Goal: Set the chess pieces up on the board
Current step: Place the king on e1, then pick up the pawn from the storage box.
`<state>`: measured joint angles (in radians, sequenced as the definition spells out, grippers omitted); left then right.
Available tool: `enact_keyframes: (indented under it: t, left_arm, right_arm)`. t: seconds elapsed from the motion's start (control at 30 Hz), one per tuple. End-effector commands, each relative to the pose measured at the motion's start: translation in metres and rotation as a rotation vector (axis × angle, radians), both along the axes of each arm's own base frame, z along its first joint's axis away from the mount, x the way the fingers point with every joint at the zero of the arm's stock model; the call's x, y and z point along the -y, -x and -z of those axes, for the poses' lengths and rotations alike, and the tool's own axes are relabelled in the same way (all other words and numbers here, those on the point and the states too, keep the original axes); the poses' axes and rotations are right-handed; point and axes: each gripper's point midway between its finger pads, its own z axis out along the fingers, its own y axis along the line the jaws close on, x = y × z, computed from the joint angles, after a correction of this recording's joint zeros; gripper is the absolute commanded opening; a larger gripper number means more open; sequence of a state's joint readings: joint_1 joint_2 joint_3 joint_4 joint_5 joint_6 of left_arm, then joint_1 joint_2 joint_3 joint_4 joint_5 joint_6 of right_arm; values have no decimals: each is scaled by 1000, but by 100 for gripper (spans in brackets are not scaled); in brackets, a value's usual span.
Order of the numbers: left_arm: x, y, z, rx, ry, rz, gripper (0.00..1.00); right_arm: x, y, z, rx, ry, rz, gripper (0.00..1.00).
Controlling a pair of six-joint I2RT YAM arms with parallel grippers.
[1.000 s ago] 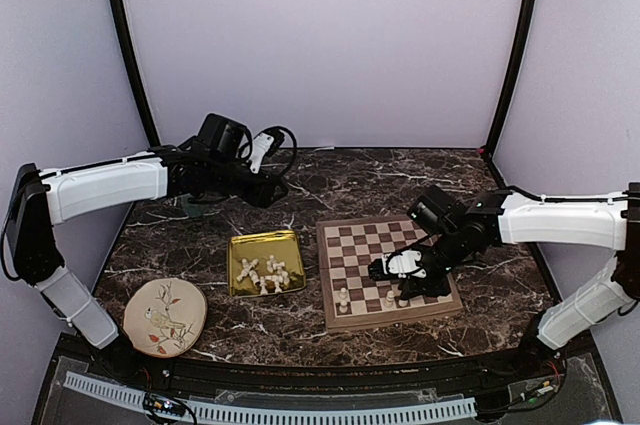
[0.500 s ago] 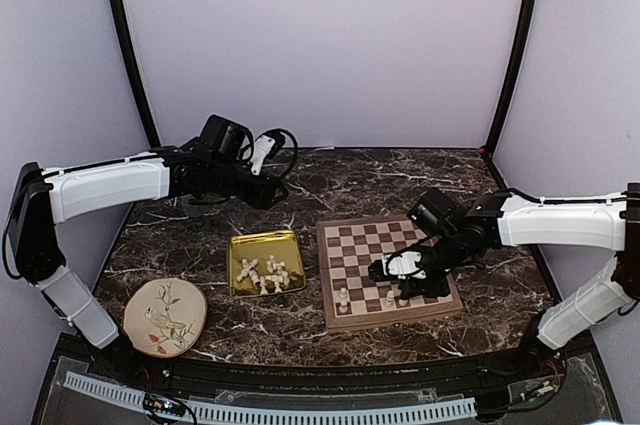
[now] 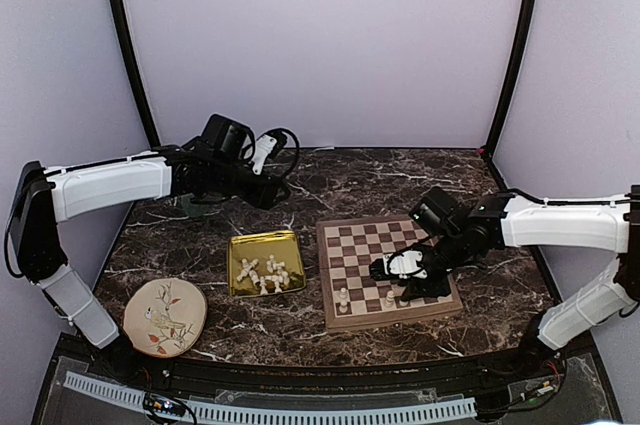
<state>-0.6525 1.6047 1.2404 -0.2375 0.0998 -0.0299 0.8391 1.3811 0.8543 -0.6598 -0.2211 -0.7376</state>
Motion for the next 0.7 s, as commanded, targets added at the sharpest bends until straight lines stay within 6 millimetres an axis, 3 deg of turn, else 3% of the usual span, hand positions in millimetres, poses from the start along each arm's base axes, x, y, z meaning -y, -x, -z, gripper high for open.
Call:
enact_keyframes:
  t: [0.0,0.03,0.23,0.47,0.57,0.67]
  left_arm:
    - [5,2,-11,-12,44,14,94]
    - [6,3,-10,-19,52,23,98]
    - [3,2,2,-36,10,16,99]
    - [-3,8,-37,116,97,0,99]
    - [-22,1,-59,165,78,-139,99]
    - [-53,-12,-50,189,4,-325,99]
  right_arm:
    - [-2,4,-15,-1,-42,-3,34]
    - [-2,3,-18,-5,-51,2,34]
    - [-2,-5,-48,-14,-130,14,35]
    - [13,-26,-83,-14,-284,100,36]
    - [25,-43,-94,-5,-377,191,36]
    - [31,-51,-106,-5,-494,253,36]
